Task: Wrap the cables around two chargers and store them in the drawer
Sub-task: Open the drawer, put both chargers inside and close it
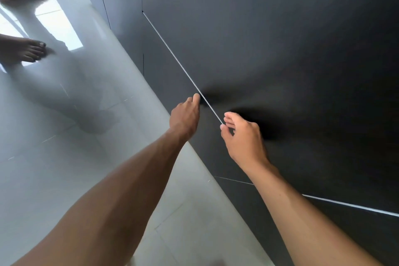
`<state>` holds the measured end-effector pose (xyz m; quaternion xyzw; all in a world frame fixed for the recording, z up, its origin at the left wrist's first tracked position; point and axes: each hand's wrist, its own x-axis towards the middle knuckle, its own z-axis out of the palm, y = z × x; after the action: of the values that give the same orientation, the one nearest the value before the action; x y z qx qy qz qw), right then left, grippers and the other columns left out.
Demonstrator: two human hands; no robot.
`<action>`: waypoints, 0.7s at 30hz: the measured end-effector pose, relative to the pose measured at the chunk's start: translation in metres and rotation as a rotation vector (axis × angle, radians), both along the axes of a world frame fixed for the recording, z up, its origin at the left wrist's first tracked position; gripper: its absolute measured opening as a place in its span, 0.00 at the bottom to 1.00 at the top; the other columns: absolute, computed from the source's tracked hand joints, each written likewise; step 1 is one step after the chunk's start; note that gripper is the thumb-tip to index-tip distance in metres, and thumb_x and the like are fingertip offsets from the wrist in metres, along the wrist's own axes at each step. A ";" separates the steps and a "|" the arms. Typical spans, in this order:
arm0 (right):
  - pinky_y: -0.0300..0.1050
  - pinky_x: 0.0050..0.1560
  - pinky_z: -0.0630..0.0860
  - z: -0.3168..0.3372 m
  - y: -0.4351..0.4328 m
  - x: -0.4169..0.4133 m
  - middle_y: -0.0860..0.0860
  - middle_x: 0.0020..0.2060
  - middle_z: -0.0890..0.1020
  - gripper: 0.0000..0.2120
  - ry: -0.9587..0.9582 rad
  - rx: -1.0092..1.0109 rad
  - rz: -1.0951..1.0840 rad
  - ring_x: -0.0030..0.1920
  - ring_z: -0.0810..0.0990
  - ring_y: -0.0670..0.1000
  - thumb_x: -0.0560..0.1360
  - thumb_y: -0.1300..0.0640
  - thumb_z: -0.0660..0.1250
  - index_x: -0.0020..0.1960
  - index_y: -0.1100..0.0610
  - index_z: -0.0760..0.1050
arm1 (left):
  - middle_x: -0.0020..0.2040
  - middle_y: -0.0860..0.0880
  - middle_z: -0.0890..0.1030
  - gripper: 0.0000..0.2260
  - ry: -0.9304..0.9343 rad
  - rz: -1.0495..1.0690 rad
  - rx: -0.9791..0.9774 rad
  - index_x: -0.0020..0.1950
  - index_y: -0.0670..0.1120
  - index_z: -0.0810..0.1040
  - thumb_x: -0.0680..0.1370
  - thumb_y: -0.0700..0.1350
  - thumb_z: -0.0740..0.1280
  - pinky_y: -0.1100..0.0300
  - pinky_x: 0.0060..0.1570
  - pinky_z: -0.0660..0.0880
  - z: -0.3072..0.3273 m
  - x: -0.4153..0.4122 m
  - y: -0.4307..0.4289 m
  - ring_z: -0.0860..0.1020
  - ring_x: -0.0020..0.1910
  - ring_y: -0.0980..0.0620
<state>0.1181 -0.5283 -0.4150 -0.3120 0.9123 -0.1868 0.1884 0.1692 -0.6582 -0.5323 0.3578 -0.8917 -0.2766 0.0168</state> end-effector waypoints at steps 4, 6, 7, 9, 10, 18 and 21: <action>0.51 0.60 0.77 -0.006 0.002 -0.002 0.50 0.59 0.82 0.17 -0.014 -0.005 -0.037 0.59 0.80 0.49 0.77 0.57 0.65 0.65 0.57 0.75 | 0.50 0.42 0.80 0.07 0.043 0.038 -0.007 0.57 0.44 0.66 0.80 0.35 0.58 0.49 0.35 0.71 -0.004 -0.001 0.002 0.75 0.38 0.40; 0.52 0.60 0.77 -0.007 0.003 -0.003 0.51 0.59 0.82 0.17 -0.017 0.018 -0.032 0.60 0.80 0.51 0.76 0.56 0.66 0.65 0.56 0.75 | 0.49 0.42 0.80 0.09 0.066 0.051 0.000 0.56 0.44 0.66 0.79 0.34 0.59 0.49 0.35 0.74 -0.007 0.001 0.003 0.73 0.36 0.42; 0.53 0.59 0.78 -0.009 0.004 -0.003 0.51 0.59 0.82 0.17 -0.016 0.041 -0.026 0.60 0.80 0.53 0.76 0.55 0.66 0.65 0.56 0.75 | 0.49 0.42 0.80 0.10 0.073 0.049 -0.001 0.56 0.44 0.65 0.79 0.34 0.59 0.48 0.36 0.75 -0.009 0.002 0.003 0.74 0.36 0.41; 0.55 0.57 0.78 -0.011 0.009 -0.001 0.53 0.58 0.82 0.17 -0.013 0.119 -0.015 0.59 0.80 0.56 0.76 0.55 0.67 0.64 0.57 0.75 | 0.49 0.42 0.80 0.10 0.071 0.038 -0.003 0.56 0.44 0.65 0.78 0.33 0.59 0.48 0.34 0.73 -0.009 0.003 0.001 0.75 0.36 0.40; 0.56 0.57 0.78 -0.013 0.013 0.000 0.54 0.58 0.82 0.17 -0.013 0.162 -0.008 0.58 0.80 0.58 0.76 0.55 0.67 0.64 0.57 0.74 | 0.48 0.42 0.80 0.10 0.065 0.038 -0.003 0.56 0.44 0.66 0.78 0.33 0.59 0.49 0.34 0.71 -0.007 0.003 0.000 0.74 0.36 0.41; 0.54 0.53 0.78 -0.023 0.024 0.007 0.53 0.57 0.81 0.19 0.074 0.185 0.065 0.58 0.79 0.55 0.76 0.59 0.67 0.67 0.55 0.72 | 0.48 0.41 0.81 0.10 0.085 0.067 -0.001 0.55 0.43 0.66 0.77 0.32 0.60 0.52 0.35 0.66 -0.010 0.005 -0.001 0.71 0.37 0.43; 0.52 0.52 0.77 -0.028 0.023 0.013 0.51 0.60 0.77 0.23 0.127 0.261 0.096 0.57 0.78 0.55 0.77 0.58 0.65 0.72 0.55 0.67 | 0.47 0.42 0.81 0.09 0.089 0.067 0.004 0.55 0.43 0.67 0.78 0.32 0.59 0.52 0.33 0.66 -0.011 0.004 -0.001 0.71 0.36 0.42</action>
<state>0.1314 -0.5054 -0.4428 -0.3392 0.9230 -0.0374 0.1780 0.1733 -0.6596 -0.5430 0.3751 -0.8769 -0.2934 0.0647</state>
